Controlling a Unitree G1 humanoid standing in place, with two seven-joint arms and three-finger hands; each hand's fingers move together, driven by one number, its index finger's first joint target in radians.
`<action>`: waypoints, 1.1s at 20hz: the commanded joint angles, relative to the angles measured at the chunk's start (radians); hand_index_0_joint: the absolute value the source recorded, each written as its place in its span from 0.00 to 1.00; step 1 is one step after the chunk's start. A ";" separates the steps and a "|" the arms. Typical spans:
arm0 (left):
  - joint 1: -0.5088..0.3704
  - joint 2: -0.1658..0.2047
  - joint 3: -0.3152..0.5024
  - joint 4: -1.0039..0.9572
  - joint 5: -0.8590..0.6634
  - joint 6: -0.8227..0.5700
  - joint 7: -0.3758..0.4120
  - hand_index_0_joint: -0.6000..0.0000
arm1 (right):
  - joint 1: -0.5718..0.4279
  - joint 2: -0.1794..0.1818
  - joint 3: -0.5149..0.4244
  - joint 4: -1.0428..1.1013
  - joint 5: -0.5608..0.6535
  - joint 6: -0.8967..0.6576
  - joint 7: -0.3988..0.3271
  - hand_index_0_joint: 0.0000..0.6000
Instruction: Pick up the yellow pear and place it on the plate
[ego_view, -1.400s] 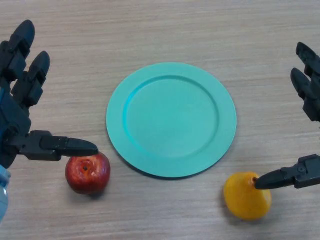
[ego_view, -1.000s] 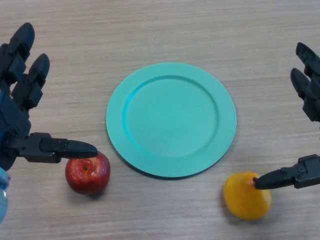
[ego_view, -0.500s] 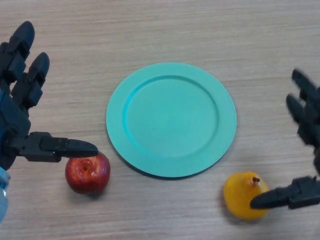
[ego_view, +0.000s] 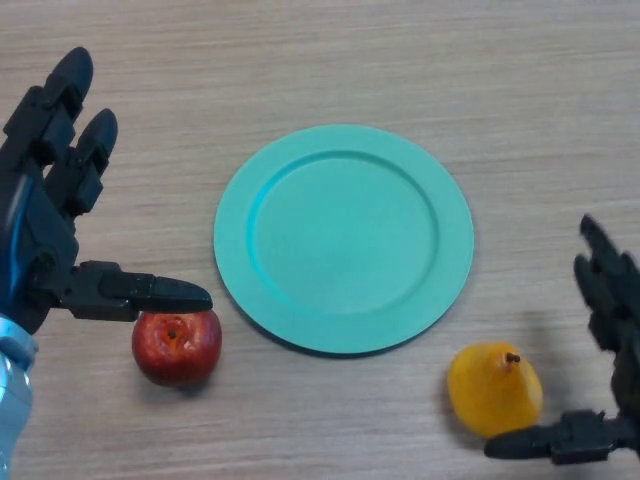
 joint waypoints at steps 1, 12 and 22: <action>-0.029 0.030 0.041 -0.054 0.017 -0.121 0.008 1.00 | -0.020 -0.012 -0.019 -0.002 -0.013 -0.179 -0.081 0.00; -0.021 0.034 0.061 -0.052 0.013 -0.128 0.016 1.00 | -0.037 -0.012 0.107 0.140 0.010 -0.126 -0.203 0.67; -0.004 0.034 0.077 -0.077 -0.001 -0.117 0.031 1.00 | -0.049 -0.012 0.093 -0.086 0.096 0.081 -0.216 1.00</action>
